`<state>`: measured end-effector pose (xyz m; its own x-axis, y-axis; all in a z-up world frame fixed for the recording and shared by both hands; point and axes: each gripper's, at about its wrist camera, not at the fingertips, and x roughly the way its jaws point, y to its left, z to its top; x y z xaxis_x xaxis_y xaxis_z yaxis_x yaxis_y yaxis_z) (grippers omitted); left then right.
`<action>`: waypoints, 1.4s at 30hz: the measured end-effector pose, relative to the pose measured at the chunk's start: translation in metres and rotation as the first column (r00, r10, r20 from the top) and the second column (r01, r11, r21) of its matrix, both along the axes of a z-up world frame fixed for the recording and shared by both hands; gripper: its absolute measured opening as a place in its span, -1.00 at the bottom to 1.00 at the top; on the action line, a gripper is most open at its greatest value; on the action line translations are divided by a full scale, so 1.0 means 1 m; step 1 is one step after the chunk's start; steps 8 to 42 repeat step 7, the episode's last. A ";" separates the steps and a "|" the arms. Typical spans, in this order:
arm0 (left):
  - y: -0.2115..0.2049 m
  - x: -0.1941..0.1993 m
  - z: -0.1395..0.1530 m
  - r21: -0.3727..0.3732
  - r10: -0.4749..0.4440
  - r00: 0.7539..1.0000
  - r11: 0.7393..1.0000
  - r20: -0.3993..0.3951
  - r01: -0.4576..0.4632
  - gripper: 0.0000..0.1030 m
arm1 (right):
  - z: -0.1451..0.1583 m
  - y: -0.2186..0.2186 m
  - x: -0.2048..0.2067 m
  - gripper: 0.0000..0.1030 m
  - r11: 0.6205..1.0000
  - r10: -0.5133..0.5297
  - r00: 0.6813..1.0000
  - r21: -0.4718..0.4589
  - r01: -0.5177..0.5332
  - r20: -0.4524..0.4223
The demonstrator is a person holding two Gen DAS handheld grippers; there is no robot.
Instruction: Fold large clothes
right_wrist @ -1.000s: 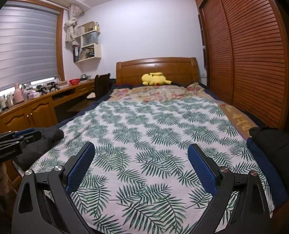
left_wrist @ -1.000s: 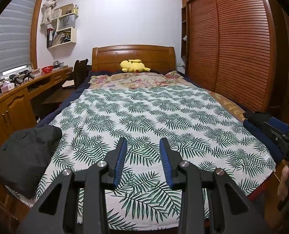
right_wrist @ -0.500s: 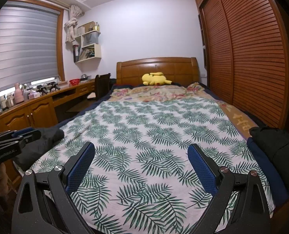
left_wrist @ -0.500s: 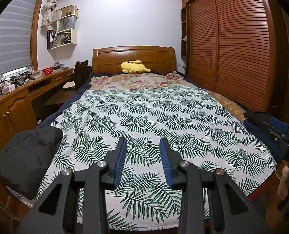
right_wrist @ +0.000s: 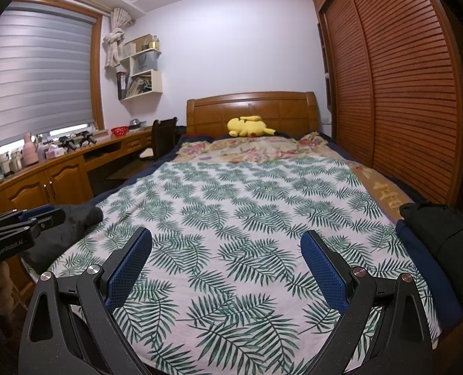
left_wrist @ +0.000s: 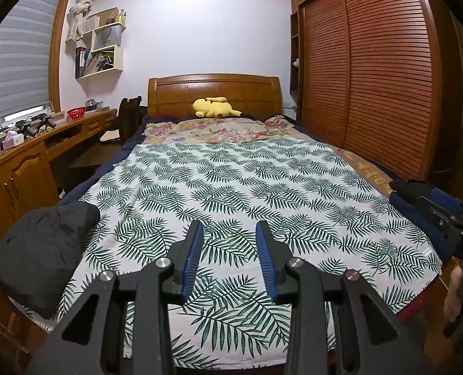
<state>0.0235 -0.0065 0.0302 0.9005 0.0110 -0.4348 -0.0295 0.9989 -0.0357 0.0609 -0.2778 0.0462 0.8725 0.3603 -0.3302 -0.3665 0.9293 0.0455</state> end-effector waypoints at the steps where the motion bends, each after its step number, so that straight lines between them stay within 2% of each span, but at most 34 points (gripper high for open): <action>1: 0.000 0.000 0.000 -0.001 -0.002 1.000 1.000 -0.001 0.002 -0.34 | 0.000 0.000 0.000 0.89 1.000 0.000 1.000 0.001 0.000 -0.002; 42: 0.000 -0.003 0.001 -0.002 -0.007 1.000 1.000 0.004 0.008 -0.34 | 0.001 0.001 0.000 0.89 1.000 0.005 1.000 0.001 -0.005 -0.002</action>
